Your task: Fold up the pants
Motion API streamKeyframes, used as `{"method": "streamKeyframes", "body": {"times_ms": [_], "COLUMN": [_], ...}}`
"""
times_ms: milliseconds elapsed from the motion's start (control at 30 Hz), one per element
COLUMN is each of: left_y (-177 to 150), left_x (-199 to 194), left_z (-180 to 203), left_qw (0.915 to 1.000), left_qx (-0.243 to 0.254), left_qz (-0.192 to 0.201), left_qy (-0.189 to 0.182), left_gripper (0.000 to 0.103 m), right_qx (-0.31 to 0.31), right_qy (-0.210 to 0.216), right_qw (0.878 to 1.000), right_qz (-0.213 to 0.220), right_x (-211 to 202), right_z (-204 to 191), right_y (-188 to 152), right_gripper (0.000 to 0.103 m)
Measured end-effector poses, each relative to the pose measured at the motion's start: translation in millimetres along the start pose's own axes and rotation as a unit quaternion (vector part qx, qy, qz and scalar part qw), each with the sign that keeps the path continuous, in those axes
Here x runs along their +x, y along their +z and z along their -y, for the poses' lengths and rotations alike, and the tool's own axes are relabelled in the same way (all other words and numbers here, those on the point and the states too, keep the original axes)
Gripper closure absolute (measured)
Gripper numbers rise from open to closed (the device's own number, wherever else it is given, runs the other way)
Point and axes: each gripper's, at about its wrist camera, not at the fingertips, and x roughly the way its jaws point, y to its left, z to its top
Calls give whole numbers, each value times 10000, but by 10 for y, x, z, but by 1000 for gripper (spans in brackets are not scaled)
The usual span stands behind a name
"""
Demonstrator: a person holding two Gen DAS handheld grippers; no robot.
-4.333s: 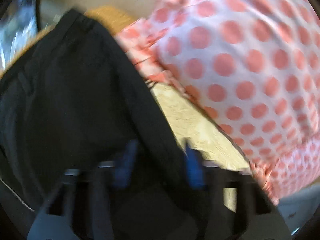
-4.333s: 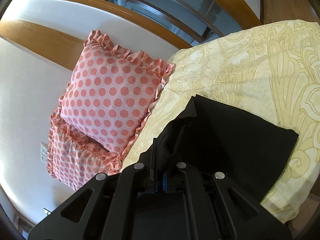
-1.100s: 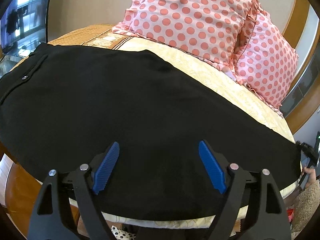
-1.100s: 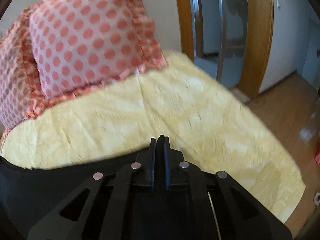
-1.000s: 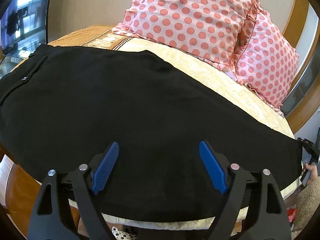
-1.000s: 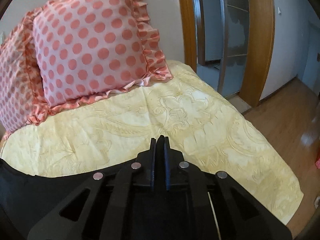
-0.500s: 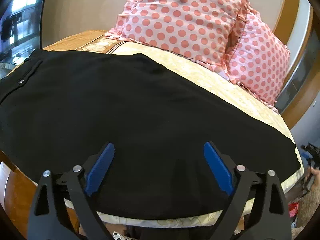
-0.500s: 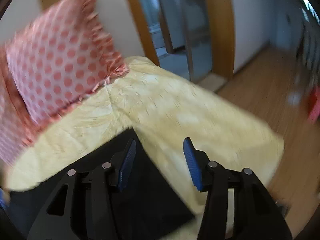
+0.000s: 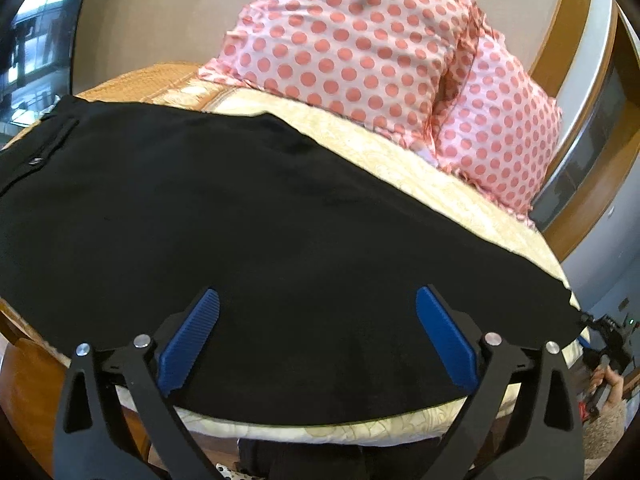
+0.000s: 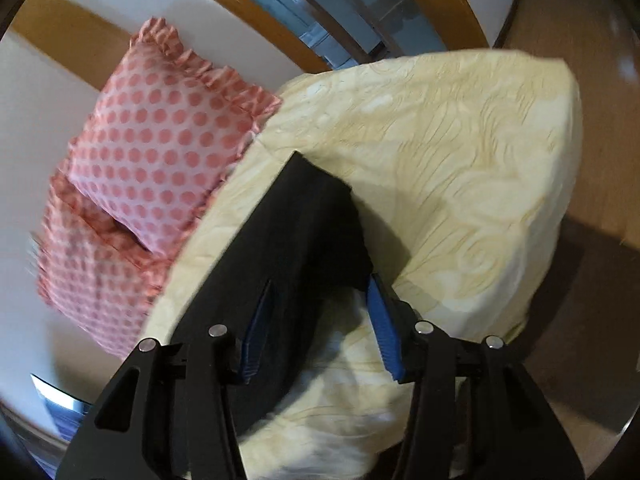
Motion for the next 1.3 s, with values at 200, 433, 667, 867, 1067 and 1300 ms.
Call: {"method": "streamKeyframes", "body": {"times_ms": [200, 433, 667, 867, 1067, 1300], "left_y": [37, 14, -15, -31, -38, -92], "left_x": [-74, -65, -85, -394, -885, -980], "left_z": [-209, -249, -231, -319, -747, -1170], "left_qw": [9990, 9988, 9985, 9970, 9844, 9691], "left_qx": [-254, -314, -334, -462, -981, -1730], "left_qz": [97, 58, 149, 472, 1136, 1257], "left_qy": [354, 376, 400, 392, 918, 1225], "left_gripper": [5, 4, 4, 4, 4, 4], "right_qx": [-11, -1376, -2909, -3853, -3989, -4576], "right_qy": [-271, 213, 2022, 1734, 2320, 2340], "right_qw": [9992, 9874, 9323, 8662, 8653, 8263], "right_qz": [287, 757, -727, -2667, -1958, -2302], "right_x": [54, 106, 655, 1340, 1015, 988], "right_z": [-18, -1023, -2536, -2843, -3170, -3188], "right_y": [-26, -240, -1404, -2862, -2832, -3367], "right_gripper": [87, 94, 94, 94, 94, 94]}}
